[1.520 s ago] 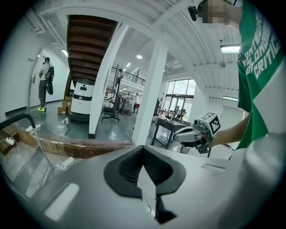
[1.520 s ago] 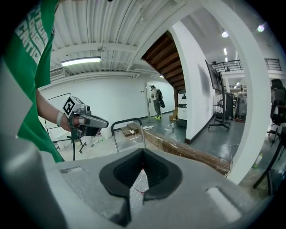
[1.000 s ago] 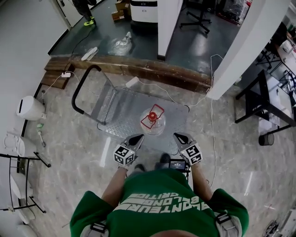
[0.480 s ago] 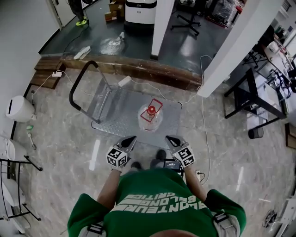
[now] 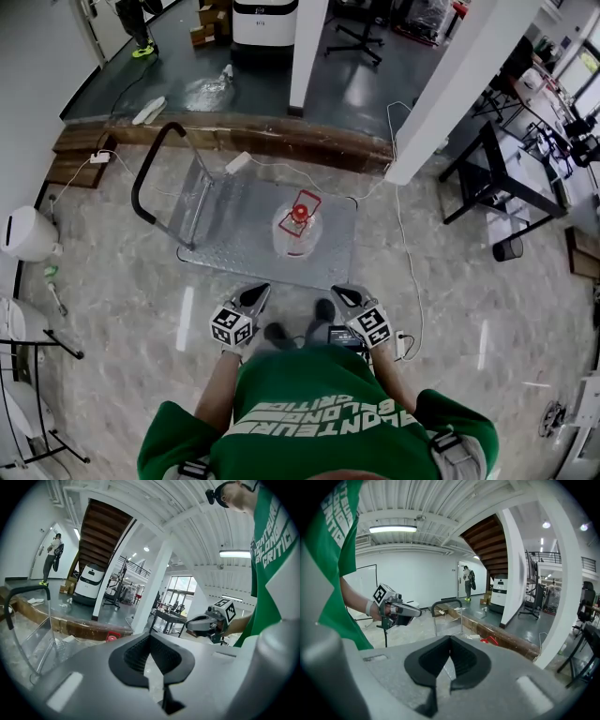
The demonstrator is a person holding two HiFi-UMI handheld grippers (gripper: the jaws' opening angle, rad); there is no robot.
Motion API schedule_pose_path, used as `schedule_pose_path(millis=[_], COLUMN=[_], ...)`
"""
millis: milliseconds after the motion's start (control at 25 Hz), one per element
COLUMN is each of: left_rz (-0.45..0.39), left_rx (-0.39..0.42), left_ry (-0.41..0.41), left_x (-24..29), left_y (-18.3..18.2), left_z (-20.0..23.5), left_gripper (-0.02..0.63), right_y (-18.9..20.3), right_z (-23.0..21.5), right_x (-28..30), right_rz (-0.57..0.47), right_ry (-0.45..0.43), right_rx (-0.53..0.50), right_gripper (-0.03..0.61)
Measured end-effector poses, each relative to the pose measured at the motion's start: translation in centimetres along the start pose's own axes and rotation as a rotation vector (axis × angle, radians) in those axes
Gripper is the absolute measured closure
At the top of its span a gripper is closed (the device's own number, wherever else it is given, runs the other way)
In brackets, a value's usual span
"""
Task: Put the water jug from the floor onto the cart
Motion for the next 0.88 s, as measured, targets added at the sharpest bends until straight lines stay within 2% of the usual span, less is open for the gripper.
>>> schedule_pose_path(millis=[240, 520, 720, 880], left_rz=[0.014, 0.019, -0.007, -0.011], left_rx=[-0.010, -0.010, 0.006, 0.019], left_ry=[-0.018, -0.057, -0.018, 0.008], left_x=[-0.6, 1.7, 5.4, 7.0], left_y=[0.5, 0.0, -1.0, -1.1], left_z=[-1.3, -3.2, -7.2, -8.7], left_gripper=[0.600, 0.600, 0.600, 0.600], right_y=[0.6, 0.2, 1.5, 2.5], right_z=[0.1, -3.0, -6.3, -7.7], right_x=[-1.1, -3.4, -6.6, -8.0], right_rz=[0.010, -0.007, 0.009, 0.028], right_ry=[-0.029, -0.045, -0.021, 0.001], right_rx=[-0.017, -0.037, -0.027, -0.020], right_gripper=[0.586, 0.586, 0.586, 0.586])
Point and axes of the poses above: the fingertips, and each gripper's own axes: x forward along the fingers, z to its left, y out of its underside, the point moved 3 cm from there along -x, backward along the fingers, and after that the axes turned 11 degrees about x, right-handed, at the moved point
